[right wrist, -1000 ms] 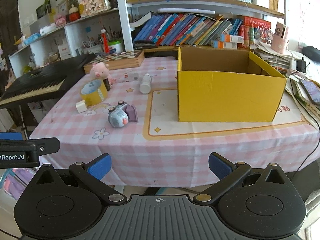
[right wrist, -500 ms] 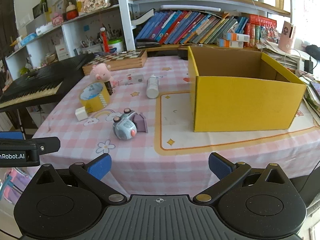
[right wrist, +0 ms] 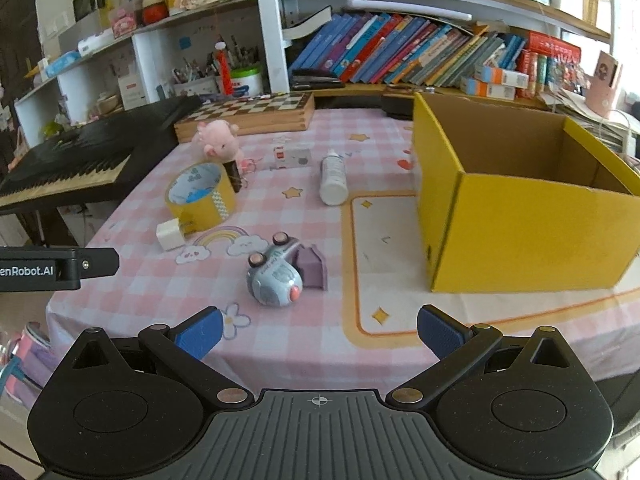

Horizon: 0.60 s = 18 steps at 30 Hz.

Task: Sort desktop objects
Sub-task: 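Move the left tool toward the white charger while the right approaches the grey truck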

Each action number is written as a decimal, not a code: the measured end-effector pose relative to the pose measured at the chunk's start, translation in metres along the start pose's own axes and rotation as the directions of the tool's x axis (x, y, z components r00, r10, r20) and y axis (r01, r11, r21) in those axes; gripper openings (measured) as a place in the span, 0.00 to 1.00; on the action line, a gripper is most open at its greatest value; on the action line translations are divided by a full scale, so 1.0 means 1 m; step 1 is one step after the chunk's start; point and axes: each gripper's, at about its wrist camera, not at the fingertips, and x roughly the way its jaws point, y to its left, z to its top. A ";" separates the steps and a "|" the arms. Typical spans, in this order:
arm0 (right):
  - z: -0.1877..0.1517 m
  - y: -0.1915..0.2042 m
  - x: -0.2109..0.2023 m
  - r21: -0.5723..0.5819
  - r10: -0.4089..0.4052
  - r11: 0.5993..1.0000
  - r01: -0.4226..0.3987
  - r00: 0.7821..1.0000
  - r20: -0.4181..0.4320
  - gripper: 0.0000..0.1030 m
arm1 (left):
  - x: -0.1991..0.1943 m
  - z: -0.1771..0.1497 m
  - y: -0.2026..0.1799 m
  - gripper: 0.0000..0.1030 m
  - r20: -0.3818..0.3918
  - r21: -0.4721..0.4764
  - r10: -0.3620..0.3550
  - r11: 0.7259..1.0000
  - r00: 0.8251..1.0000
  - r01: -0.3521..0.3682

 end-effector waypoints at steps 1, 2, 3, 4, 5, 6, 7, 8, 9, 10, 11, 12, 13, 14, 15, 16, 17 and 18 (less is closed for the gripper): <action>0.002 0.002 0.004 -0.006 -0.003 1.000 0.003 1.000 -0.003 1.00 | 0.004 0.002 0.002 1.00 -0.001 0.001 0.001 1.000 1.000 -0.001; 0.005 0.004 0.008 -0.011 -0.008 1.000 0.007 1.000 -0.009 1.00 | 0.008 0.003 0.004 1.00 -0.002 0.004 0.001 1.000 1.000 -0.001; 0.007 0.006 0.011 -0.016 -0.007 1.000 0.007 1.000 -0.014 1.00 | 0.012 0.004 0.005 1.00 -0.002 0.008 0.002 1.000 1.000 -0.002; 0.009 0.007 0.015 -0.019 -0.003 1.000 0.003 1.000 -0.016 1.00 | 0.017 0.006 0.006 1.00 -0.004 0.013 0.002 1.000 1.000 -0.002; 0.011 0.008 0.019 -0.022 0.002 1.000 -0.002 1.000 -0.015 1.00 | 0.021 0.007 0.007 1.00 -0.004 0.017 0.002 1.000 1.000 -0.001; 0.013 0.010 0.022 -0.024 0.007 1.000 -0.008 1.000 -0.014 1.00 | 0.025 0.008 0.008 1.00 -0.005 0.021 0.001 1.000 1.000 0.000; 0.015 0.012 0.026 -0.029 0.010 1.000 -0.010 1.000 -0.012 1.00 | 0.030 0.009 0.009 1.00 -0.006 0.024 -0.001 1.000 1.000 0.001; 0.017 0.015 0.030 -0.041 0.011 0.999 -0.011 1.000 -0.009 1.00 | 0.035 0.011 0.010 1.00 -0.008 0.027 -0.003 1.000 1.000 0.003; 0.018 0.018 0.032 -0.056 0.011 0.998 -0.011 1.000 -0.006 1.00 | 0.040 0.012 0.010 1.00 -0.011 0.030 -0.003 1.000 1.000 0.003; 0.019 0.022 0.036 -0.081 0.009 0.997 -0.009 1.000 -0.003 1.00 | 0.044 0.013 0.010 1.00 -0.011 0.032 -0.005 0.999 1.000 0.005; 0.020 0.026 0.039 -0.105 0.007 0.994 -0.007 1.000 0.000 1.00 | 0.048 0.015 0.010 1.00 -0.010 0.033 -0.009 0.999 1.000 0.010; 0.021 0.030 0.042 -0.124 0.009 0.992 -0.008 1.000 0.007 1.00 | 0.052 0.016 0.010 1.00 -0.010 0.035 -0.013 0.999 1.000 0.013; 0.022 0.033 0.045 -0.140 0.016 0.990 -0.014 1.000 0.014 1.00 | 0.057 0.018 0.011 1.00 -0.011 0.038 -0.017 0.999 1.000 0.017; 0.022 0.036 0.048 -0.149 0.020 0.989 -0.018 1.000 0.016 1.00 | 0.061 0.019 0.011 0.99 -0.011 0.041 -0.022 0.999 1.000 0.023; 0.023 0.037 0.050 -0.151 0.022 0.988 -0.019 1.000 0.016 1.00 | 0.064 0.020 0.011 0.98 -0.012 0.046 -0.030 0.998 0.999 0.030; 0.024 0.038 0.053 -0.146 0.022 0.989 -0.019 1.000 0.015 1.00 | 0.069 0.022 0.011 0.98 -0.012 0.053 -0.039 0.998 0.999 0.039; 0.025 0.040 0.056 -0.141 0.020 0.990 -0.018 1.000 0.013 1.00 | 0.072 0.023 0.010 0.98 -0.013 0.057 -0.046 0.997 0.999 0.047; 0.025 0.040 0.059 -0.132 0.017 0.991 -0.016 1.000 0.005 1.00 | 0.076 0.025 0.010 0.98 -0.016 0.057 -0.055 0.997 0.998 0.056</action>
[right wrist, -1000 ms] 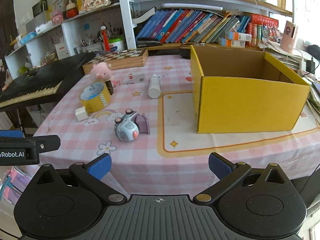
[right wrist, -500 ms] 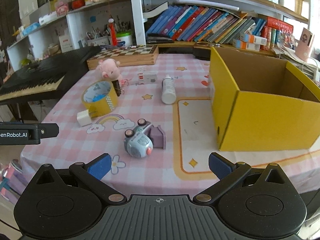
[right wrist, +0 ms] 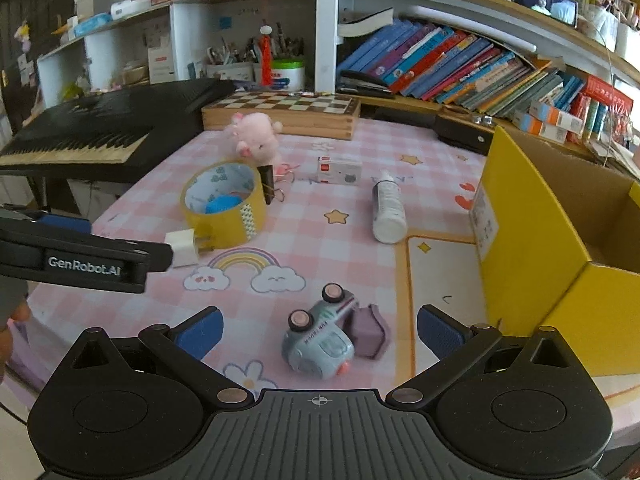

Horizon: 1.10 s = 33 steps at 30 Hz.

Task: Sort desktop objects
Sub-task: 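Move the left tool toward the white charger while the right approaches the grey truck, then close the left tool on the white charger while the right closes on the grey truck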

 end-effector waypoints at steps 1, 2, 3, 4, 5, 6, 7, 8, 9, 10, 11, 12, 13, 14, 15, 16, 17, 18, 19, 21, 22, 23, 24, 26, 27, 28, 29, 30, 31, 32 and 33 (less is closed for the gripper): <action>0.000 -0.001 0.003 0.010 -0.005 1.000 0.005 1.000 -0.007 1.00 | 0.004 0.001 0.000 0.98 -0.003 -0.006 -0.010 1.000 1.000 0.010; 0.000 -0.002 0.006 0.020 -0.008 1.000 0.008 1.000 -0.009 1.00 | 0.008 0.003 0.001 0.98 -0.007 -0.014 -0.019 1.000 1.000 0.019; 0.000 -0.005 0.008 0.037 -0.005 0.999 0.005 1.000 -0.011 1.00 | 0.012 0.004 0.001 0.97 -0.011 -0.017 -0.028 0.999 1.000 0.028; -0.001 -0.007 0.011 0.051 0.000 0.999 0.001 1.000 -0.015 1.00 | 0.017 0.005 0.000 0.96 -0.013 -0.015 -0.035 0.999 0.999 0.034; -0.001 -0.009 0.014 0.066 -0.001 0.998 0.003 1.000 -0.021 1.00 | 0.020 0.005 -0.001 0.94 -0.013 -0.011 -0.037 0.999 0.999 0.037; -0.001 -0.011 0.016 0.079 -0.004 0.997 0.006 1.000 -0.025 1.00 | 0.023 0.006 -0.002 0.92 -0.015 -0.005 -0.040 0.999 0.999 0.039; -0.001 -0.013 0.019 0.091 -0.006 0.996 0.009 1.000 -0.027 1.00 | 0.027 0.007 -0.003 0.90 -0.021 0.001 -0.043 0.999 0.999 0.043; -0.002 -0.014 0.021 0.101 -0.011 0.995 0.014 0.999 -0.031 1.00 | 0.030 0.008 -0.004 0.86 -0.028 0.003 -0.049 0.999 0.998 0.049; -0.002 -0.014 0.023 0.108 -0.016 0.994 0.020 0.999 -0.037 1.00 | 0.032 0.009 -0.005 0.83 -0.032 0.003 -0.057 0.998 0.998 0.057; -0.002 -0.015 0.026 0.116 -0.013 0.993 0.018 0.999 -0.044 1.00 | 0.034 0.010 -0.005 0.82 -0.035 0.003 -0.060 0.998 0.998 0.061; -0.002 -0.015 0.027 0.121 -0.012 0.992 0.018 0.999 -0.048 0.98 | 0.036 0.011 -0.005 0.79 -0.038 0.005 -0.064 0.998 0.997 0.064; -0.002 -0.015 0.029 0.124 -0.008 0.992 0.015 0.999 -0.053 0.97 | 0.038 0.011 -0.006 0.76 -0.041 0.007 -0.069 0.998 0.997 0.069; -0.002 -0.014 0.030 0.125 -0.004 0.992 0.011 0.998 -0.056 0.95 | 0.040 0.012 -0.006 0.74 -0.047 0.010 -0.071 0.997 0.996 0.072; -0.002 -0.013 0.031 0.125 -0.001 0.992 0.008 0.998 -0.058 0.94 | 0.042 0.012 -0.007 0.71 -0.052 0.015 -0.071 0.997 0.996 0.072; -0.002 -0.012 0.032 0.125 0.004 0.992 0.004 0.998 -0.059 0.94 | 0.045 0.013 -0.008 0.66 -0.058 0.021 -0.071 0.997 0.996 0.072; -0.002 -0.012 0.034 0.123 0.009 0.992 -0.001 0.998 -0.062 0.92 | 0.047 0.013 -0.009 0.65 -0.065 0.028 -0.070 0.997 0.995 0.072; -0.002 -0.010 0.035 0.121 0.011 0.993 -0.003 0.998 -0.066 0.91 | 0.050 0.013 -0.010 0.61 -0.072 0.034 -0.068 0.997 0.995 0.071; -0.002 -0.009 0.037 0.120 0.011 0.993 -0.003 0.997 -0.071 0.90 | 0.052 0.012 -0.010 0.56 -0.080 0.038 -0.067 0.997 0.995 0.070; -0.002 -0.009 0.038 0.121 0.010 0.993 -0.001 0.997 -0.076 0.88 | 0.054 0.012 -0.011 0.55 -0.088 0.042 -0.065 0.997 0.994 0.069; -0.004 -0.008 0.041 0.127 0.008 0.992 0.003 0.996 -0.087 0.84 | 0.057 0.011 -0.012 0.50 -0.098 0.048 -0.065 0.996 0.993 0.069; -0.005 -0.009 0.042 0.133 0.004 0.991 0.008 0.996 -0.091 0.82 | 0.057 0.010 -0.012 0.50 -0.097 0.053 -0.062 0.996 0.993 0.067; -0.006 -0.009 0.043 0.141 -0.001 0.990 0.014 0.995 -0.095 0.80 | 0.057 0.010 -0.013 0.48 -0.093 0.059 -0.059 0.996 0.994 0.065; -0.006 -0.010 0.043 0.147 -0.009 0.989 0.023 0.995 -0.095 0.78 | 0.057 0.010 -0.013 0.44 -0.091 0.062 -0.058 0.996 0.994 0.064; -0.007 -0.010 0.042 0.146 -0.023 0.989 0.036 0.996 -0.087 0.71 | 0.057 0.009 -0.012 0.39 -0.085 0.061 -0.053 0.996 0.995 0.058; -0.006 -0.011 0.042 0.144 -0.033 0.989 0.045 0.996 -0.085 0.69 | 0.057 0.010 -0.011 0.35 -0.082 0.060 -0.050 0.997 0.995 0.055; -0.006 -0.011 0.042 0.142 -0.040 0.989 0.052 0.996 -0.083 0.62 | 0.057 0.010 -0.009 0.34 -0.079 0.059 -0.051 0.997 0.996 0.055; -0.005 -0.012 0.042 0.140 -0.041 0.989 0.052 0.996 -0.080 0.52 | 0.057 0.010 -0.008 0.33 -0.076 0.056 -0.054 0.997 0.996 0.059; -0.005 -0.012 0.042 0.138 -0.043 0.989 0.053 0.996 -0.078 0.48 | 0.056 0.010 -0.007 0.33 -0.074 0.052 -0.058 0.997 0.996 0.062; -0.005 -0.014 0.042 0.143 -0.039 0.989 0.050 0.996 -0.081 0.48 | 0.056 0.010 -0.006 0.33 -0.073 0.044 -0.060 0.997 0.996 0.064; -0.004 -0.014 0.042 0.148 -0.035 0.988 0.046 0.996 -0.081 0.48 | 0.056 0.010 -0.006 0.33 -0.074 0.038 -0.062 0.997 0.995 0.065; -0.004 -0.015 0.042 0.152 -0.031 0.987 0.043 0.996 -0.081 0.48 | 0.055 0.010 -0.005 0.33 -0.073 0.033 -0.068 0.997 0.995 0.070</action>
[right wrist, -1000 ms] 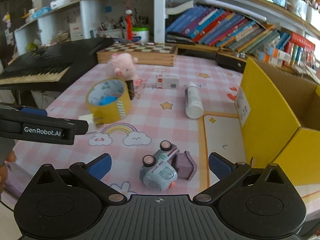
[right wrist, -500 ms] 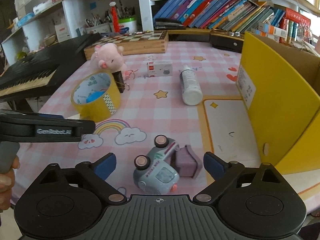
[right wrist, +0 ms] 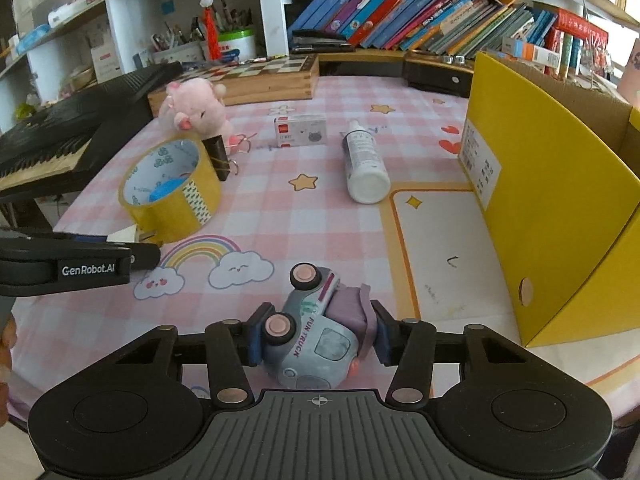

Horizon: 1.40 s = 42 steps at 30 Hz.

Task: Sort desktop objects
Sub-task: 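Close the left tool on the white charger while the right closes on the grey truck, then lift the charger with the left tool while the right carries the truck toward the yellow box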

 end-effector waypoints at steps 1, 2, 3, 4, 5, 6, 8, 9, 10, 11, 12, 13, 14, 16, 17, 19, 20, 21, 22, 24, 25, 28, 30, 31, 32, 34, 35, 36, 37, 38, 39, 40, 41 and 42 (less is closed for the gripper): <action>0.000 -0.001 -0.001 0.003 0.002 1.000 -0.002 1.000 0.002 0.48 | -0.002 0.000 0.000 0.33 0.004 -0.001 -0.004 1.000 1.000 0.004; 0.001 -0.001 -0.002 0.004 0.004 1.000 -0.004 1.000 0.004 0.48 | -0.004 0.000 0.000 0.33 0.009 0.000 -0.006 1.000 1.000 0.006; 0.002 0.000 -0.004 0.004 0.005 1.000 -0.005 1.000 0.009 0.48 | -0.007 0.000 0.001 0.33 0.015 0.000 -0.010 1.000 1.000 0.010; 0.002 0.000 -0.006 0.002 0.007 1.000 -0.007 1.000 0.016 0.48 | -0.010 0.000 0.001 0.33 0.020 -0.002 -0.012 1.000 1.000 0.012; 0.003 0.000 -0.008 0.000 0.008 1.000 -0.008 1.000 0.022 0.48 | -0.013 0.000 0.002 0.33 0.025 -0.004 -0.014 1.000 1.000 0.014; 0.004 0.001 -0.010 -0.001 0.010 1.000 -0.010 1.000 0.028 0.48 | -0.015 0.000 0.003 0.33 0.029 -0.007 -0.016 1.000 0.999 0.017; 0.007 0.001 -0.015 0.000 0.016 1.000 -0.016 0.999 0.039 0.48 | -0.020 0.000 0.005 0.33 0.035 -0.015 -0.024 1.000 0.999 0.024; 0.008 0.002 -0.018 0.001 0.020 1.000 -0.020 0.999 0.046 0.48 | -0.023 0.000 0.006 0.33 0.039 -0.016 -0.027 0.999 0.999 0.028; 0.009 0.002 -0.020 0.003 0.025 1.000 -0.025 0.998 0.051 0.48 | -0.026 0.000 0.006 0.33 0.044 -0.015 -0.032 0.999 0.999 0.032; 0.010 0.002 -0.022 0.005 0.030 1.000 -0.030 0.998 0.053 0.48 | -0.029 0.000 0.006 0.33 0.050 -0.012 -0.036 0.999 0.998 0.036; 0.010 0.003 -0.024 0.007 0.035 0.999 -0.035 0.998 0.053 0.48 | -0.032 0.000 0.006 0.33 0.054 -0.009 -0.040 0.999 0.998 0.041; 0.010 0.003 -0.025 0.007 0.040 0.999 -0.040 0.998 0.051 0.48 | -0.035 -0.002 0.005 0.33 0.058 -0.003 -0.047 0.999 0.997 0.047; 0.010 0.004 -0.026 0.004 0.042 0.999 -0.042 0.998 0.051 0.48 | -0.038 -0.003 0.005 0.33 0.061 0.005 -0.053 0.999 0.997 0.053; 0.011 0.006 -0.030 -0.013 0.046 0.999 -0.045 0.998 0.053 0.48 | -0.044 -0.006 0.005 0.33 0.068 0.023 -0.065 0.998 0.996 0.064; 0.010 0.007 -0.033 -0.021 0.046 0.999 -0.045 0.997 0.058 0.48 | -0.048 -0.008 0.005 0.33 0.072 0.032 -0.073 0.997 0.995 0.071; 0.010 0.009 -0.040 -0.030 0.050 0.998 -0.048 0.996 0.067 0.48 | -0.056 -0.010 0.005 0.33 0.079 0.043 -0.087 0.996 0.993 0.084; 0.010 0.010 -0.044 -0.028 0.051 0.998 -0.049 0.996 0.071 0.48 | -0.061 -0.012 0.006 0.33 0.084 0.047 -0.093 0.995 0.992 0.089; 0.010 0.010 -0.048 -0.025 0.053 0.998 -0.051 0.996 0.075 0.48 | -0.065 -0.012 0.006 0.33 0.087 0.053 -0.100 0.994 0.991 0.096; 0.010 0.010 -0.053 -0.019 0.052 0.999 -0.051 0.996 0.079 0.48 | -0.069 -0.013 0.007 0.33 0.089 0.057 -0.106 0.993 0.990 0.101; 0.009 0.009 -0.060 -0.003 0.046 0.999 -0.046 0.996 0.081 0.48 | -0.078 -0.012 0.009 0.33 0.097 0.063 -0.119 0.992 0.988 0.114; 0.009 0.008 -0.065 0.007 0.042 0.999 -0.043 0.996 0.082 0.48 | -0.083 -0.011 0.010 0.33 0.103 0.067 -0.127 0.990 0.987 0.121; 0.007 0.005 -0.077 0.034 0.029 0.999 -0.032 0.996 0.084 0.48 | -0.096 -0.009 0.013 0.33 0.116 0.074 -0.155 0.986 0.981 0.147; 0.006 0.004 -0.085 0.049 0.018 0.999 -0.022 0.996 0.089 0.48 | -0.104 -0.008 0.014 0.33 0.126 0.074 -0.176 0.983 0.976 0.168; 0.006 0.004 -0.089 0.057 0.010 0.998 -0.015 0.996 0.092 0.48 | -0.109 -0.009 0.014 0.33 0.134 0.073 -0.186 0.981 0.973 0.178; 0.005 0.003 -0.094 0.066 0.002 0.998 -0.008 0.995 0.095 0.48 | -0.113 -0.010 0.014 0.33 0.142 0.071 -0.194 0.980 0.971 0.186; 0.004 0.002 -0.102 0.083 -0.011 0.997 0.003 0.995 0.102 0.48 | -0.121 -0.011 0.014 0.33 0.154 0.073 -0.213 0.976 0.965 0.204; 0.003 0.002 -0.106 0.090 -0.019 0.996 0.010 0.994 0.105 0.48 | -0.123 -0.012 0.013 0.33 0.156 0.077 -0.222 0.974 0.963 0.212; 0.002 0.001 -0.109 0.097 -0.028 0.995 0.017 0.994 0.107 0.48 | -0.126 -0.014 0.012 0.33 0.157 0.083 -0.231 0.972 0.960 0.220; 0.000 0.002 -0.113 0.105 -0.036 0.994 0.025 0.993 0.109 0.48 | -0.129 -0.015 0.011 0.33 0.157 0.092 -0.241 0.969 0.958 0.229; -0.002 0.002 -0.116 0.109 -0.041 0.994 0.029 0.993 0.110 0.48 | -0.131 -0.017 0.010 0.33 0.154 0.098 -0.250 0.967 0.956 0.237; -0.004 0.002 -0.119 0.113 -0.046 0.993 0.034 0.993 0.111 0.48 | -0.133 -0.019 0.008 0.33 0.151 0.106 -0.261 0.963 0.953 0.247; -0.006 0.003 -0.122 0.115 -0.052 0.993 0.039 0.992 0.112 0.48 | -0.135 -0.020 0.005 0.33 0.149 0.115 -0.271 0.960 0.951 0.256; -0.009 0.004 -0.125 0.117 -0.057 0.992 0.044 0.992 0.114 0.48 | -0.136 -0.022 0.003 0.33 0.144 0.126 -0.282 0.956 0.949 0.265; -0.011 0.004 -0.128 0.119 -0.061 0.992 0.048 0.991 0.116 0.48 | -0.138 -0.023 0.000 0.33 0.140 0.140 -0.294 0.951 0.945 0.275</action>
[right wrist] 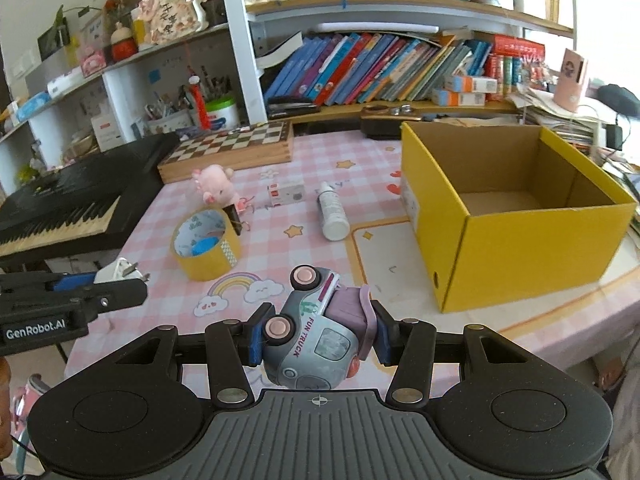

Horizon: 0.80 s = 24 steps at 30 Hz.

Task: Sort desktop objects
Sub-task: 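Lift the charger with the left tool while the right carries the truck toward the yellow box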

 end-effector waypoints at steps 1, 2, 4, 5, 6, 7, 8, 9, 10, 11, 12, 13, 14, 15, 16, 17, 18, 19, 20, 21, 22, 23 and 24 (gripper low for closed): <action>-0.002 0.000 -0.003 0.001 -0.005 1.000 0.005 1.000 0.003 0.48 | 0.000 -0.001 -0.004 0.33 -0.002 0.010 -0.012 1.000 1.000 0.012; -0.004 0.000 -0.006 0.002 -0.010 1.000 0.010 1.000 0.006 0.48 | 0.000 -0.001 -0.007 0.33 -0.004 0.021 -0.023 1.000 1.000 0.023; -0.006 -0.002 -0.010 0.005 -0.020 1.000 0.020 1.000 0.010 0.48 | 0.000 -0.002 -0.014 0.33 -0.007 0.043 -0.046 0.998 0.999 0.046; -0.008 -0.002 -0.012 0.007 -0.026 1.000 0.026 1.000 0.011 0.48 | 0.000 -0.002 -0.017 0.33 -0.008 0.052 -0.057 0.997 0.998 0.058; -0.010 -0.004 -0.014 0.009 -0.030 1.000 0.030 0.999 0.012 0.48 | 0.000 -0.003 -0.020 0.33 -0.010 0.060 -0.069 0.996 0.998 0.069; -0.011 -0.005 -0.016 0.012 -0.035 0.999 0.035 0.999 0.011 0.48 | 0.000 -0.003 -0.023 0.33 -0.012 0.068 -0.079 0.995 0.997 0.080; -0.013 -0.007 -0.018 0.016 -0.039 0.999 0.039 0.999 0.010 0.48 | 0.000 -0.004 -0.026 0.33 -0.015 0.076 -0.088 0.993 0.996 0.089; -0.014 -0.009 -0.019 0.020 -0.043 0.999 0.043 0.999 0.008 0.48 | 0.001 -0.004 -0.029 0.33 -0.018 0.084 -0.097 0.992 0.995 0.099; -0.016 -0.011 -0.020 0.025 -0.047 0.999 0.047 0.999 0.004 0.48 | 0.000 -0.005 -0.032 0.33 -0.021 0.090 -0.105 0.990 0.994 0.106; -0.017 -0.013 -0.021 0.030 -0.051 0.998 0.051 0.999 0.002 0.48 | 0.001 -0.006 -0.035 0.33 -0.026 0.096 -0.113 0.989 0.993 0.115; -0.017 -0.014 -0.021 0.035 -0.054 0.998 0.054 0.999 -0.002 0.48 | 0.001 -0.006 -0.037 0.33 -0.030 0.101 -0.119 0.987 0.992 0.122; -0.018 -0.017 -0.022 0.040 -0.058 0.998 0.058 0.998 -0.004 0.48 | 0.003 -0.006 -0.040 0.33 -0.035 0.107 -0.126 0.986 0.991 0.129; -0.019 -0.019 -0.023 0.042 -0.061 0.997 0.061 0.998 -0.005 0.48 | 0.003 -0.006 -0.043 0.33 -0.039 0.112 -0.131 0.985 0.991 0.135; -0.020 -0.021 -0.023 0.045 -0.064 0.997 0.064 0.998 -0.006 0.48 | 0.004 -0.006 -0.046 0.33 -0.043 0.115 -0.136 0.983 0.990 0.141; -0.021 -0.023 -0.024 0.046 -0.066 0.997 0.067 0.998 -0.008 0.48 | 0.005 -0.005 -0.049 0.33 -0.046 0.119 -0.141 0.982 0.989 0.145; -0.021 -0.026 -0.025 0.047 -0.069 0.996 0.069 0.998 -0.009 0.48 | 0.006 -0.005 -0.052 0.33 -0.050 0.124 -0.145 0.981 0.988 0.150; -0.022 -0.029 -0.025 0.050 -0.072 0.996 0.072 0.997 -0.010 0.48 | 0.007 -0.005 -0.055 0.33 -0.053 0.128 -0.148 0.980 0.987 0.154; -0.023 -0.033 -0.026 0.054 -0.074 0.996 0.075 0.997 -0.012 0.48 | 0.009 -0.005 -0.059 0.33 -0.059 0.134 -0.152 0.978 0.987 0.159; -0.023 -0.036 -0.026 0.058 -0.076 0.995 0.076 0.997 -0.015 0.48 | 0.010 -0.004 -0.063 0.33 -0.062 0.138 -0.155 0.977 0.986 0.162; -0.023 -0.040 -0.026 0.063 -0.078 0.995 0.079 0.997 -0.017 0.48 | 0.012 -0.004 -0.066 0.33 -0.064 0.143 -0.158 0.976 0.985 0.165; -0.023 -0.044 -0.027 0.069 -0.081 0.994 0.082 0.997 -0.018 0.48 | 0.014 -0.002 -0.071 0.33 -0.068 0.148 -0.161 0.974 0.985 0.170; -0.023 -0.048 -0.027 0.073 -0.083 0.994 0.084 0.996 -0.018 0.48 | 0.016 -0.002 -0.074 0.33 -0.071 0.152 -0.164 0.973 0.984 0.173; -0.022 -0.052 -0.027 0.076 -0.085 0.993 0.087 0.996 -0.018 0.48 | 0.018 0.000 -0.079 0.33 -0.074 0.156 -0.166 0.972 0.983 0.176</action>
